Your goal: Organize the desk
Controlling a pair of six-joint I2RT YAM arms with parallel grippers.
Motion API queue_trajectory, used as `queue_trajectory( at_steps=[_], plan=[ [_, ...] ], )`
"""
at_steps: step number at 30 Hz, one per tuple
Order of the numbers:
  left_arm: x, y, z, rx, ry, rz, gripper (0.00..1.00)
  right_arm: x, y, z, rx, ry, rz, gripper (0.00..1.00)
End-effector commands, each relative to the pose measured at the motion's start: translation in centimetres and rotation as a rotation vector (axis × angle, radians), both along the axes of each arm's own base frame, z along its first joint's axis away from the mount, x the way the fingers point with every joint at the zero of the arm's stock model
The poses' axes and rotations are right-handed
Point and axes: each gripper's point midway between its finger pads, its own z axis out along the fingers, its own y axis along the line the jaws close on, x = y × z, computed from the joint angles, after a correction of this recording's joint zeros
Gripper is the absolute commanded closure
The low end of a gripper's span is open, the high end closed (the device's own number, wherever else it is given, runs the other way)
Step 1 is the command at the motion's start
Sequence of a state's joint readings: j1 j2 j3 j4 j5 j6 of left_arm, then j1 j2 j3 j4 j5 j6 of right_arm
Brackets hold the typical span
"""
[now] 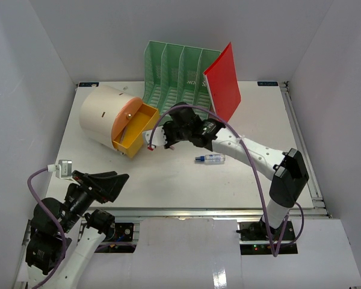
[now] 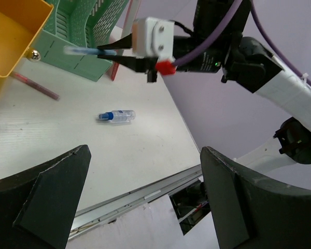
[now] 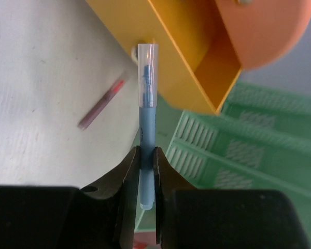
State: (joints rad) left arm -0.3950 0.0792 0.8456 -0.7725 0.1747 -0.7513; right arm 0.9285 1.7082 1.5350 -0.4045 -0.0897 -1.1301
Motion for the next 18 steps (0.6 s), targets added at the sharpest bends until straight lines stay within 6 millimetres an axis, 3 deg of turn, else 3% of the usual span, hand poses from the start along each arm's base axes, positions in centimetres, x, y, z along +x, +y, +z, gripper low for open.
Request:
queue_trajectory(
  at_steps=[1,10,18],
  plan=[
    [-0.6,-0.3,1.4,-0.059,-0.038,-0.025,0.02,1.5,3.8,3.4,-0.080,-0.363,0.116,0.91],
    [-0.6,-0.1,0.8,-0.070,-0.021,-0.014,0.02,0.7,9.2,3.9,-0.120,-0.586,0.198,0.90],
    [-1.0,0.1,0.9,-0.074,-0.021,-0.014,0.02,1.3,11.3,5.8,-0.070,-0.637,0.168,0.89]
  ],
)
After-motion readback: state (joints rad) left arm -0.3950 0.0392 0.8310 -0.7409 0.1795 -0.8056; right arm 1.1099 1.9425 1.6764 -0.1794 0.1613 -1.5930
